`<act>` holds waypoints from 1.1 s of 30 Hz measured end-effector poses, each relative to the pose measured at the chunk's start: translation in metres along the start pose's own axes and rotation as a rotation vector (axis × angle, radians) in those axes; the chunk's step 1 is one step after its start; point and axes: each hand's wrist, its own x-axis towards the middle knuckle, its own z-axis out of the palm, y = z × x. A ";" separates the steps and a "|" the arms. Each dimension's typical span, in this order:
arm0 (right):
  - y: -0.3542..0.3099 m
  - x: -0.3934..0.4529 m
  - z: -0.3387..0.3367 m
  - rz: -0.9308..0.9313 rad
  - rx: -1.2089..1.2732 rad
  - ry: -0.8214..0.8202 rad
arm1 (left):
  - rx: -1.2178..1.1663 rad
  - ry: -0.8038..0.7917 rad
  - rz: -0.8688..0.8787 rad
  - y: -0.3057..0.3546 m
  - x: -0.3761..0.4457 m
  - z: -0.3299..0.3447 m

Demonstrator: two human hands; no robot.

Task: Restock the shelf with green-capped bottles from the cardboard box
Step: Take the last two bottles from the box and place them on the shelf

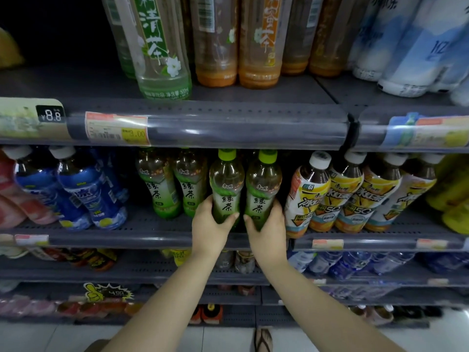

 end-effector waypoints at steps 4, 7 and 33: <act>0.002 0.000 0.008 0.044 -0.035 0.022 | 0.019 0.018 0.022 -0.004 -0.002 0.002; 0.004 0.000 0.008 0.033 -0.084 0.016 | -0.017 0.014 0.012 -0.005 -0.002 0.003; -0.050 -0.067 0.058 -0.091 0.107 -0.296 | 0.037 0.313 -0.054 -0.052 0.026 -0.109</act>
